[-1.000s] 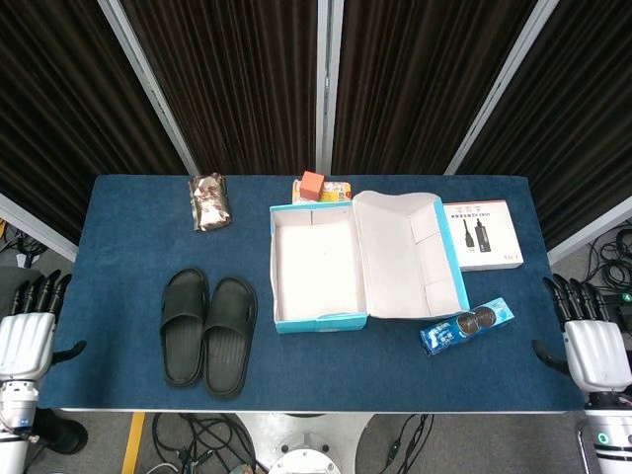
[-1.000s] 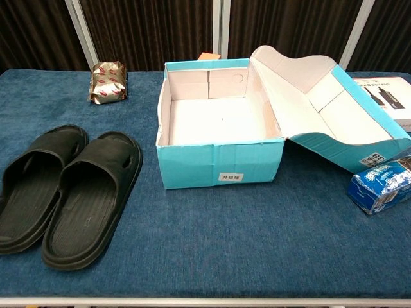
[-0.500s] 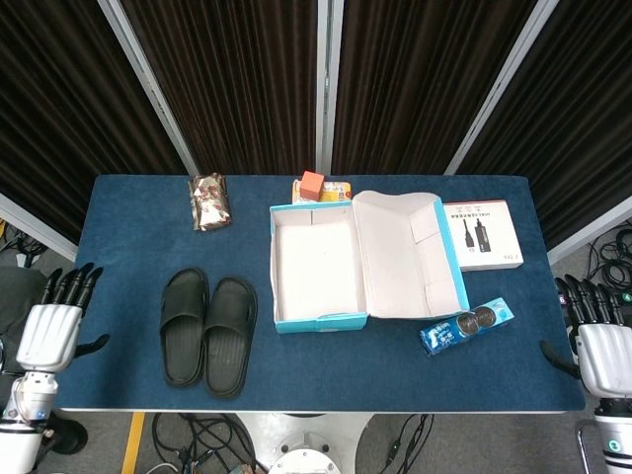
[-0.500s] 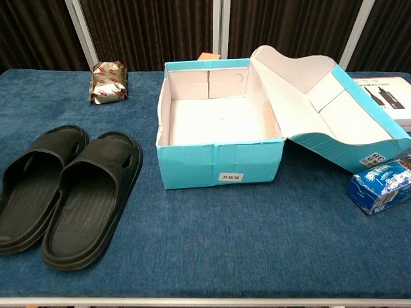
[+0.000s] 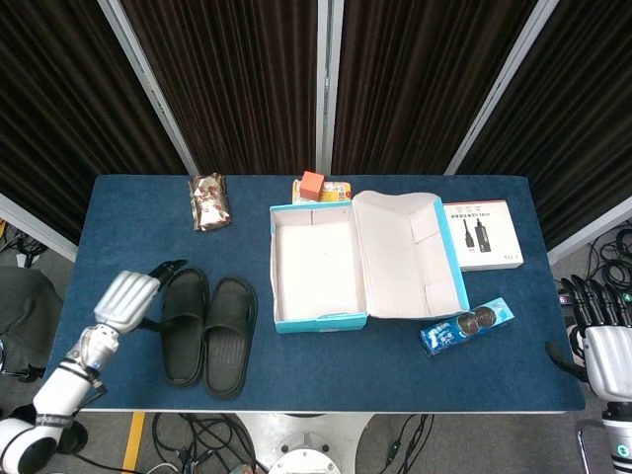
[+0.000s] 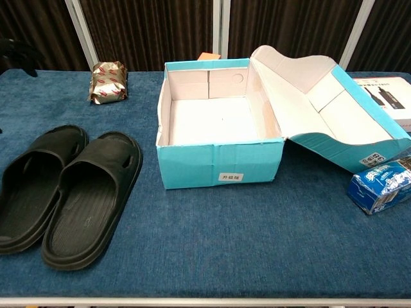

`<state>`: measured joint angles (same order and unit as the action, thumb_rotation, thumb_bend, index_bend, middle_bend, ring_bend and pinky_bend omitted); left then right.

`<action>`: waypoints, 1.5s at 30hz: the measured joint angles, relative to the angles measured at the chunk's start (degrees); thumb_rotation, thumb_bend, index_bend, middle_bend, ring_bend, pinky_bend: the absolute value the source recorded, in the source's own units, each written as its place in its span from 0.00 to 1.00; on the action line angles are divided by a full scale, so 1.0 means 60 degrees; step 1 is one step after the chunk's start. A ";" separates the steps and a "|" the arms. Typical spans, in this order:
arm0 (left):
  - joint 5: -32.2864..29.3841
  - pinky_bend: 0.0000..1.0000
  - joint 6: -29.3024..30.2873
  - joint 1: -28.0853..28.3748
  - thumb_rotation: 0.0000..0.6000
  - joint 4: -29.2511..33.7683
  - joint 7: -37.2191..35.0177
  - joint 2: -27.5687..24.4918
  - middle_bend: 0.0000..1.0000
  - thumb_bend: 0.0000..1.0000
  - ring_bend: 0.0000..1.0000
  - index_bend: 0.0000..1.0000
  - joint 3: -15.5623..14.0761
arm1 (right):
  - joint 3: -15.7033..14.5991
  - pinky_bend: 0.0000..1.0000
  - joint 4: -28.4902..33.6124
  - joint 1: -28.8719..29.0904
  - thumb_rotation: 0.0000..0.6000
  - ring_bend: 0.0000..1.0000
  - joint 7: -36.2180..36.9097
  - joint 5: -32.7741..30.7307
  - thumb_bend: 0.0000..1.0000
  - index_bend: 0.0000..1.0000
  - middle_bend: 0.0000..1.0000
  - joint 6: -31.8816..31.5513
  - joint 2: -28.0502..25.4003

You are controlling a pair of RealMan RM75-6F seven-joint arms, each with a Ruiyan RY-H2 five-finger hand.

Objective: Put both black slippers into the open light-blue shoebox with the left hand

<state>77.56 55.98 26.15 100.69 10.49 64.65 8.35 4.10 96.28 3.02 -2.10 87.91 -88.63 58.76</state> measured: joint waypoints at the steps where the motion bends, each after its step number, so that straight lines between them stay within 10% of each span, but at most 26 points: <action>1: -0.0320 0.79 -0.0390 0.0279 1.00 0.0083 0.0111 0.0016 0.20 0.00 0.78 0.11 0.0058 | 0.0003 0.01 -0.0008 0.0005 1.00 0.00 0.0017 -0.0002 0.13 0.00 0.06 0.0012 -0.0005; 13: -0.4468 0.80 -0.2129 0.2604 1.00 0.0525 0.2524 0.0406 0.13 0.00 0.79 0.09 0.0000 | 0.0062 0.01 -0.0171 0.0055 1.00 0.00 0.0223 -0.0145 0.13 0.00 0.07 0.0159 0.0002; 28: -1.0775 0.80 0.0761 0.5753 1.00 0.1457 0.7123 0.1808 0.11 0.00 0.79 0.07 -0.0990 | 0.0042 0.01 -0.0549 0.0095 1.00 0.00 0.0719 -0.0293 0.13 0.00 0.07 0.0407 0.0064; 45: -1.2750 0.80 0.1701 0.6754 1.00 0.0973 0.7878 0.3178 0.11 0.00 0.80 0.07 -0.0762 | 0.0035 0.02 -0.0822 0.0169 1.00 0.00 0.1009 -0.0439 0.14 0.00 0.07 0.0683 0.0155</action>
<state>1.06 66.19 66.67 106.53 57.76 83.71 3.78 4.31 91.35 4.04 3.96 85.28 -84.53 59.69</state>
